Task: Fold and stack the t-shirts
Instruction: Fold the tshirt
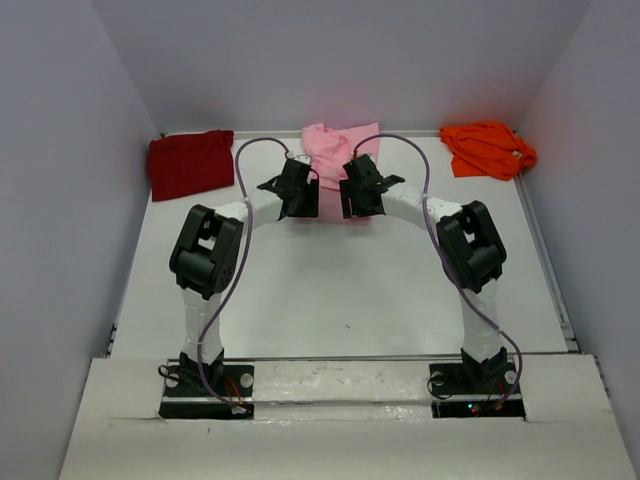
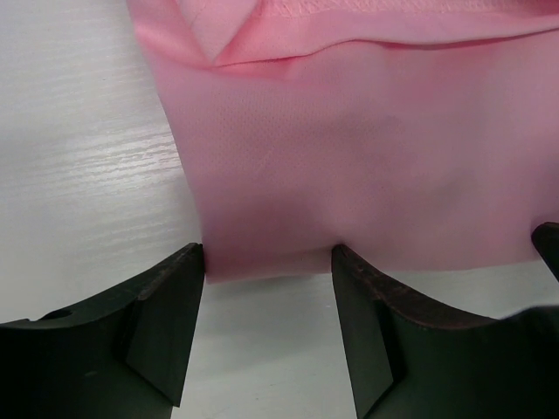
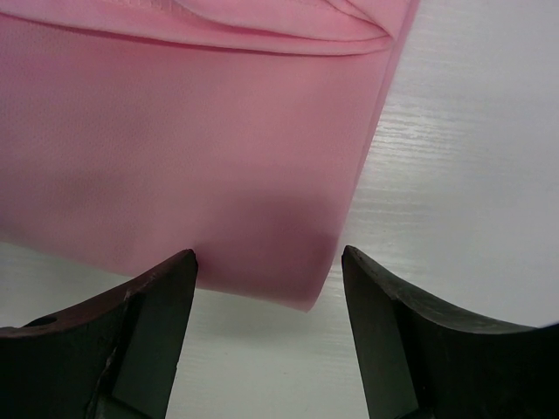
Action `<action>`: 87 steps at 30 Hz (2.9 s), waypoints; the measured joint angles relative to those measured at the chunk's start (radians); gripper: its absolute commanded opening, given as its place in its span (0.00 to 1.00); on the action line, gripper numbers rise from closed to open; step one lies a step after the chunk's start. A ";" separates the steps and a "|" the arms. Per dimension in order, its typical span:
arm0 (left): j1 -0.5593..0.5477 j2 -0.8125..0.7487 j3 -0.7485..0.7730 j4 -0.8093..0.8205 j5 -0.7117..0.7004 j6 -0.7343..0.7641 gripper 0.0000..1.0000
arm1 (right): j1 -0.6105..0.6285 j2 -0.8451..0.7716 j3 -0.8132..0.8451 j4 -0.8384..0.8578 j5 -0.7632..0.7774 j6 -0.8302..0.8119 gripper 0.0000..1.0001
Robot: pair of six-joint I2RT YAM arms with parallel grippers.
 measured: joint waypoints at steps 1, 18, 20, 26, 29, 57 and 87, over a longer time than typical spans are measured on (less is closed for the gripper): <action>0.000 0.003 0.001 -0.001 -0.002 0.001 0.69 | 0.000 0.000 -0.004 0.003 0.000 0.002 0.73; 0.010 0.044 0.032 -0.006 -0.012 0.024 0.40 | 0.000 0.000 -0.067 0.016 -0.003 0.018 0.55; 0.011 0.046 0.032 -0.006 -0.011 0.029 0.18 | 0.000 0.000 -0.067 0.019 -0.006 0.020 0.43; 0.014 0.050 0.032 -0.005 -0.006 0.036 0.00 | 0.000 0.000 -0.074 0.040 -0.017 0.028 0.00; 0.014 0.055 0.032 -0.005 -0.006 0.035 0.00 | 0.000 -0.001 -0.080 0.053 -0.017 0.029 0.00; -0.082 -0.322 -0.201 -0.193 0.061 -0.087 0.00 | 0.077 -0.455 -0.529 0.031 -0.145 0.111 0.00; -0.172 -0.507 -0.217 -0.285 0.010 -0.121 0.00 | 0.196 -0.684 -0.529 -0.172 0.062 0.195 0.00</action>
